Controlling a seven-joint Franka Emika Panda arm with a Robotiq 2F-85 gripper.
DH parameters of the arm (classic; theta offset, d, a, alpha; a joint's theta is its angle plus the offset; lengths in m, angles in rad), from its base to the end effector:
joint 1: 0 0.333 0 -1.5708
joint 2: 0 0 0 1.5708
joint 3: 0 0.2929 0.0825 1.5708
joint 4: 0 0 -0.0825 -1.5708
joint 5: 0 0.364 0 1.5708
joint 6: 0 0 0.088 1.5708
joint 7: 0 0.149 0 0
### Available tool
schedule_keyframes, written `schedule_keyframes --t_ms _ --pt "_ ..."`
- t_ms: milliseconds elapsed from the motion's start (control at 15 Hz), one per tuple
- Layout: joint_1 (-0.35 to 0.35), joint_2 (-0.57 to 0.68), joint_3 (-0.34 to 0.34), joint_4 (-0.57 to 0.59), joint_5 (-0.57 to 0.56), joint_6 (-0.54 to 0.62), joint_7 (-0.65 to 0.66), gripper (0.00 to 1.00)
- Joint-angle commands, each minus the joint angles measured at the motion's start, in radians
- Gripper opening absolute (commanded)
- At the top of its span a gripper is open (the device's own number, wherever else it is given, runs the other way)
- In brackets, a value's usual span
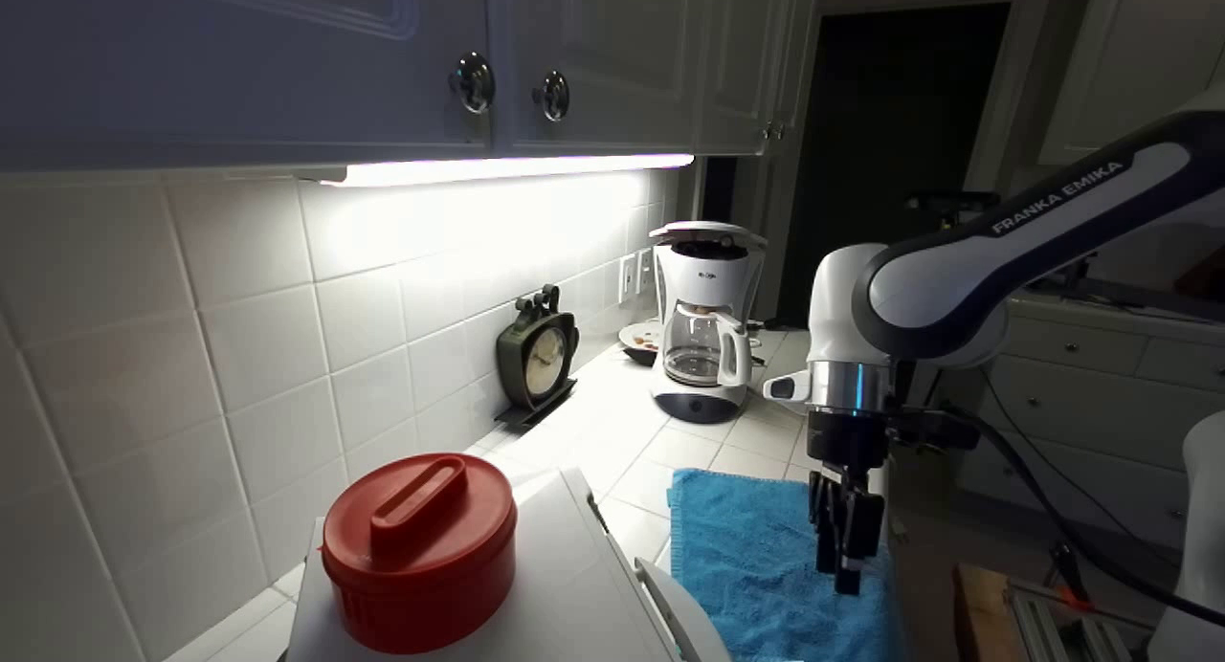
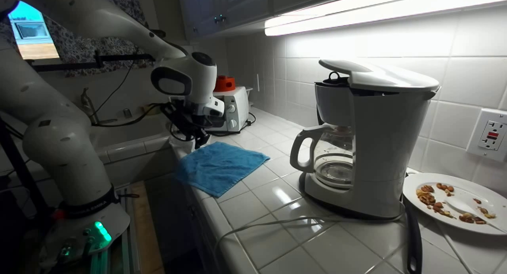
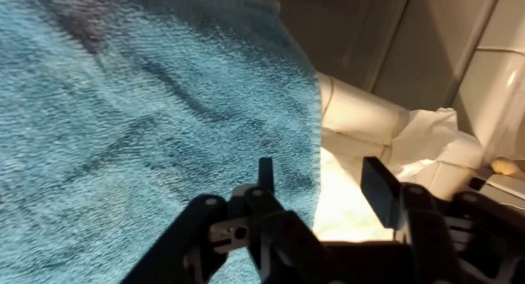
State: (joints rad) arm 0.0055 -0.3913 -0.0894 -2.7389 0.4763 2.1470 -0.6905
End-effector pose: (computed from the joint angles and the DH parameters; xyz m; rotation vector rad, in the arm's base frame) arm 0.3463 0.0104 0.2822 -2.6579 -0.4184 0.0502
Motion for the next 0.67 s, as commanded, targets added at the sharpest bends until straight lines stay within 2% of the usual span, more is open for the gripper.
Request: schedule_keyframes --t_ms 0,67,133,200,267,400,467,600 --pt "-0.023 -0.118 0.046 -0.003 -0.187 0.033 0.192 0.90" --pt "-0.026 -0.150 0.056 -0.004 -0.243 0.032 0.242 0.98" --pt "-0.028 -0.223 0.067 -0.056 -0.295 0.047 0.290 0.99" --pt "-0.034 -0.250 0.079 -0.058 -0.345 0.046 0.341 1.00" --pt "-0.036 -0.239 0.082 -0.003 -0.385 0.009 0.381 1.00" --pt "-0.043 -0.290 0.096 -0.003 -0.453 -0.007 0.457 1.00" --pt "-0.046 -0.341 0.104 -0.039 -0.483 -0.009 0.487 1.00" --pt "-0.052 -0.360 0.109 -0.004 -0.528 -0.047 0.534 1.00"
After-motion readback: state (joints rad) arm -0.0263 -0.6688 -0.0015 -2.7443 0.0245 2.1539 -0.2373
